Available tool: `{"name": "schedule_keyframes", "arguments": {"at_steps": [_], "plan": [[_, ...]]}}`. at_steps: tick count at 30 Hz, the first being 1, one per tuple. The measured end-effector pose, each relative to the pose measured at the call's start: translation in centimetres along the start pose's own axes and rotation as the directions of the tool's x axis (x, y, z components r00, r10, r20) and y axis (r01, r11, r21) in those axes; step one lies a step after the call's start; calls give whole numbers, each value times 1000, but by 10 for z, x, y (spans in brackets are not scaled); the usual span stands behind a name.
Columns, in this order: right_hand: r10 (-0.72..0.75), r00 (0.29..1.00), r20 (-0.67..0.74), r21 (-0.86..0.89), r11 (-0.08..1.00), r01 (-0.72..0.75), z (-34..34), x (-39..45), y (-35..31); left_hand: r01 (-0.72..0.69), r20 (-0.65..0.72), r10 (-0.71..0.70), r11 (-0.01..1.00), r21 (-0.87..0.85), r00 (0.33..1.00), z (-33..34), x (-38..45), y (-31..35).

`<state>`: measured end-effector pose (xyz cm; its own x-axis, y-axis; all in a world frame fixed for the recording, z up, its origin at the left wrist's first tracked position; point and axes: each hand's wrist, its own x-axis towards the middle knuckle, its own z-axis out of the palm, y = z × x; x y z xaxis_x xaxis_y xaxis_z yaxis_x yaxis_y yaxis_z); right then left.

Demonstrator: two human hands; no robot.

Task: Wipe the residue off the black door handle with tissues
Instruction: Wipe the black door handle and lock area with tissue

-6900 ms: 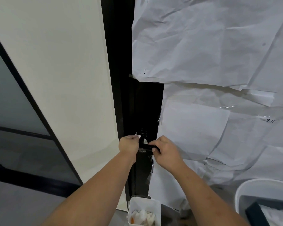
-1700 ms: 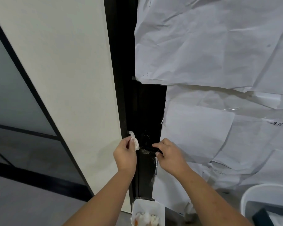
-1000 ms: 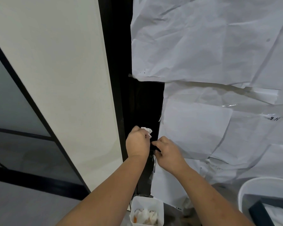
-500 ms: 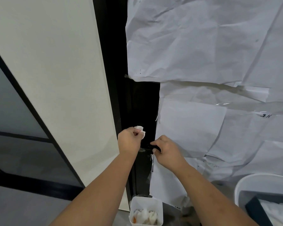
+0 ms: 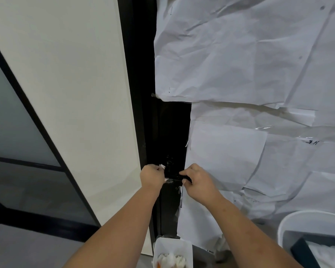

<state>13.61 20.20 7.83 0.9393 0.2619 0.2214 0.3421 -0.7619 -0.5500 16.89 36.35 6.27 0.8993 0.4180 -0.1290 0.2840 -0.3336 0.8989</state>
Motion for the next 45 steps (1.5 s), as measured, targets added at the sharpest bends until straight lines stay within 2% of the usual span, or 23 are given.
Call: {"name": "schedule_keyframes", "arguments": {"at_steps": [5,7,12,14,15,16,18,20,21,25,27,29,37,42,45], "plan": [[101,994,-46,148,985,-93,-6,4,-6,-239,-93,240,971,19,966,-18,-24,10],[156,984,-82,260,957,-130,-8,6,-15,-293,-76,291,956,-9,954,-24,-30,17],[166,986,2,491,859,-146,-2,11,-42,-217,130,247,954,-207,960,-34,-40,30],[224,975,-3,545,818,-186,-3,15,-47,-162,215,225,947,-276,950,-37,-42,29],[258,966,-31,541,817,-201,-3,16,-47,-157,211,227,940,-302,951,-38,-42,28],[286,955,-71,516,830,-210,-4,18,-45,-180,154,233,937,-300,960,-40,-40,26],[309,942,-133,454,863,-219,-6,22,-37,-249,-50,243,947,-203,969,-47,-33,23],[260,956,-138,342,918,-201,-10,23,-32,-261,-212,230,956,-131,950,-54,-29,22],[210,969,-132,285,944,-165,-9,25,-30,-256,-251,219,958,-127,943,-56,-26,21],[-61,992,-109,-10,998,60,-3,32,-37,-259,-287,234,964,-55,929,-59,-16,20],[-183,978,-102,-296,944,146,4,37,-36,-274,-291,269,961,26,918,-60,-10,19],[-186,981,-56,-462,876,140,5,37,-40,-304,-274,323,946,110,906,-59,-8,17],[-38,999,11,-334,942,39,17,43,-56,-354,-271,398,914,197,877,-54,-6,13],[94,995,41,-228,970,-82,17,51,-39,-365,-247,412,906,214,877,-56,-7,13],[87,993,82,-267,962,-63,5,44,-34,-380,-239,424,901,211,873,-57,-7,11]]}}
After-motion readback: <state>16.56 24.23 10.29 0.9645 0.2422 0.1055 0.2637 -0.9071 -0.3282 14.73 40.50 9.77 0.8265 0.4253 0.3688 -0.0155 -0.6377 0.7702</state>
